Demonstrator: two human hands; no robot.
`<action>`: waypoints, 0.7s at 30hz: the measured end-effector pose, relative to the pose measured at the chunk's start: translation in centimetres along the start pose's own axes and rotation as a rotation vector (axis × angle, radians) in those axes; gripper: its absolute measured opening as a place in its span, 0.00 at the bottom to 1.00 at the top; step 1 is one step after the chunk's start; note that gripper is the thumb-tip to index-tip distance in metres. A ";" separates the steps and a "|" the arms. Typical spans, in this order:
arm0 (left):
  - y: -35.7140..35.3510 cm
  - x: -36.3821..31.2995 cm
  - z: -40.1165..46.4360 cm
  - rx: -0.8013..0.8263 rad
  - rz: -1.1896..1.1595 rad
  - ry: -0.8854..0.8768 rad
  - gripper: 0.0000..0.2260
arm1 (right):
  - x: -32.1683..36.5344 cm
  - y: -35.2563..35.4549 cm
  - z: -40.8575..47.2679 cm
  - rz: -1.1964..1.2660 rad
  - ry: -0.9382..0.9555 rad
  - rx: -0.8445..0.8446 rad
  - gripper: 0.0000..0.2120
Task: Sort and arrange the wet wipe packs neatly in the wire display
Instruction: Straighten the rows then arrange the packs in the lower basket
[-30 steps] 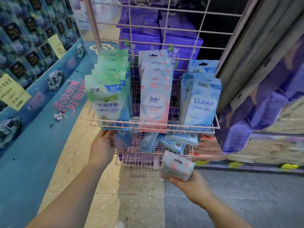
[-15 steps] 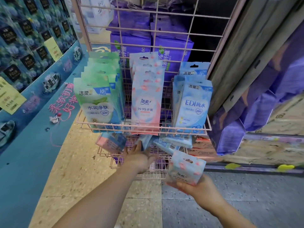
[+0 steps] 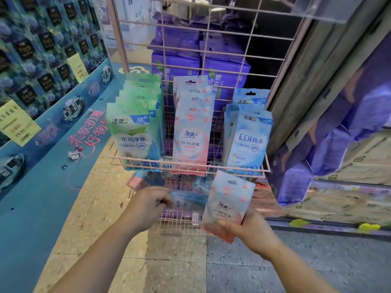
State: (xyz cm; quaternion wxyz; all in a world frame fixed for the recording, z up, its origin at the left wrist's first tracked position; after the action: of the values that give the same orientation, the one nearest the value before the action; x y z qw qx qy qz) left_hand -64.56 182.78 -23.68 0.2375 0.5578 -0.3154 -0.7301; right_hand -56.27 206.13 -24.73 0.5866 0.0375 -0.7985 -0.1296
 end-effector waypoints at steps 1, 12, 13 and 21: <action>0.8 -0.6 -0.4 0.014 -0.089 0.017 0.20 | 0.9 0.0 -0.1 0.015 0.010 0.015 0.15; 8.7 -8.6 1.3 0.109 -0.551 0.061 0.30 | 8.3 0.6 -1.5 0.442 0.122 0.020 0.21; 9.1 -8.7 1.8 0.046 -0.734 0.137 0.34 | 8.5 0.9 -1.4 0.493 0.116 -0.016 0.21; 2.0 -10.7 -0.9 0.200 -1.395 0.536 0.25 | 11.1 0.1 -0.9 0.782 0.108 -0.031 0.36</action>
State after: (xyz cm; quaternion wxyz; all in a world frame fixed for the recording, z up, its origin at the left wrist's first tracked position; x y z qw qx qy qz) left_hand -60.89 188.72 -15.26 -0.2634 0.8055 0.1147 -0.5184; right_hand -58.87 203.77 -14.20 0.6334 -0.2718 -0.7184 0.0939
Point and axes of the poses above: each hand's wrist, its own z-axis towards the middle knuckle, its own y-axis out of the back of the hand, x = y × z, the point moved 8 cm from there along z, towards the middle knuckle, and after that the axes turned 11 degrees about -x, right-handed, at the moved point
